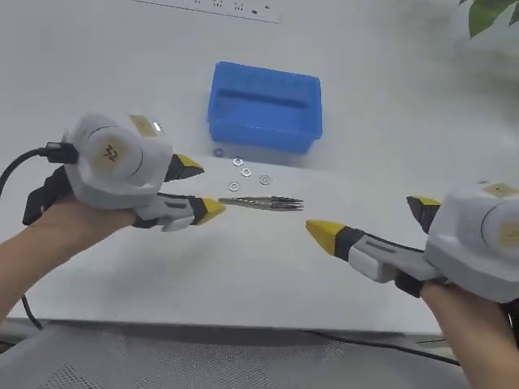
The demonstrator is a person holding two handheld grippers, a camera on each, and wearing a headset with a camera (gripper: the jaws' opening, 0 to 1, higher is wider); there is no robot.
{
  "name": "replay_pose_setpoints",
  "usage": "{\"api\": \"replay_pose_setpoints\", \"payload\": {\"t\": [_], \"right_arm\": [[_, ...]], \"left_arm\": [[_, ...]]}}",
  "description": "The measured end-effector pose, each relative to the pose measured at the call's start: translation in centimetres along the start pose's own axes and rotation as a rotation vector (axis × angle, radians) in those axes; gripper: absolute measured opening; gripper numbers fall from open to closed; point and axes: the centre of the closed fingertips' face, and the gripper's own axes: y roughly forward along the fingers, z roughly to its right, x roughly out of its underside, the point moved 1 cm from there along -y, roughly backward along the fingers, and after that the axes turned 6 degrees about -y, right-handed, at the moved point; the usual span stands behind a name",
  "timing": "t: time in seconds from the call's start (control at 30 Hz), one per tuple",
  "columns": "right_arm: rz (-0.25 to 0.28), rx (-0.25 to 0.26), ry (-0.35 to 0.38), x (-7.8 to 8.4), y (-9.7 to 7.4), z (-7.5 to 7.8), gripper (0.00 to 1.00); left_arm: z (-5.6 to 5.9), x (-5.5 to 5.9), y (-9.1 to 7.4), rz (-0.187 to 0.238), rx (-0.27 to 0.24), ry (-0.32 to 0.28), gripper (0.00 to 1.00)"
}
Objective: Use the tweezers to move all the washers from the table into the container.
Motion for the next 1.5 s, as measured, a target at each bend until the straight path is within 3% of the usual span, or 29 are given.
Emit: {"api": "replay_pose_setpoints", "payload": {"t": [0.1, 0.17, 0.4, 0.43, 0.47, 0.53, 0.63, 0.7, 0.8, 0.87, 0.93, 1.03, 1.17, 1.23, 1.3, 1.5], "right_arm": [[0.005, 0.003, -0.003, -0.2, 0.0, 0.3, 0.91], [0.004, 0.003, -0.003, -0.3, 0.0, 0.3, 0.91], [0.003, 0.003, -0.013, -0.5, 0.1, 0.4, 0.90], [0.001, 0.004, -0.012, -0.5, 0.1, 0.4, 0.90], [0.000, 0.003, -0.012, -0.5, 0.2, 0.4, 0.90], [-0.003, 0.000, -0.012, -0.4, 0.2, 0.2, 0.90], [-0.003, -0.006, -0.014, -0.4, 0.3, -0.1, 0.90], [-0.004, -0.010, -0.019, -0.5, 0.3, -0.4, 0.90], [0.004, -0.025, -0.027, -0.8, 0.3, -0.8, 0.88], [-0.003, -0.069, -0.052, -1.1, 0.6, -1.6, 0.84], [-0.007, -0.120, -0.100, -1.5, 0.8, -2.6, 0.80], [-0.007, -0.155, -0.177, -2.3, 1.2, -3.5, 0.78], [-0.025, -0.253, -0.268, -2.6, 1.9, -5.8, 0.66], [-0.040, -0.276, -0.296, -2.6, 2.2, -6.5, 0.59], [-0.037, -0.288, -0.320, -2.7, 2.8, -7.2, 0.59], [-0.060, -0.399, -0.379, -2.2, 4.0, -9.9, 0.49]], "left_arm": [[0.1, 0.5, 0.6, -0.013, 0.022, 0.036, 0.30], [0.1, 0.9, 1.0, -0.028, 0.028, 0.090, 0.22], [0.1, 1.5, 2.1, -0.058, 0.054, 0.088, 0.24], [-0.1, 1.1, 2.3, -0.034, 0.051, 0.095, 0.23], [-0.1, 1.4, 2.4, -0.053, 0.056, 0.088, 0.21], [0.0, 1.1, 2.7, -0.041, 0.065, 0.096, 0.17], [0.1, 0.9, 3.0, -0.028, 0.079, 0.160, 0.07], [0.4, 1.0, 3.1, -0.027, 0.089, 0.154, 0.02], [0.7, 1.0, 3.0, -0.031, 0.093, 0.187, 0.00], [0.9, 0.9, 2.8, -0.029, 0.087, 0.212, 0.00], [1.3, 0.1, 1.9, -0.010, 0.089, 0.224, 0.00], [1.8, -1.5, 0.4, 0.019, 0.079, 0.265, 0.00], [2.9, -3.3, -1.6, 0.045, 0.074, 0.313, 0.00], [3.3, -4.0, -2.3, 0.046, 0.072, 0.347, 0.00], [3.8, -4.6, -2.9, 0.045, 0.077, 0.373, 0.00], [4.7, -5.4, -3.7, 0.031, 0.094, 0.442, 0.00]]}}
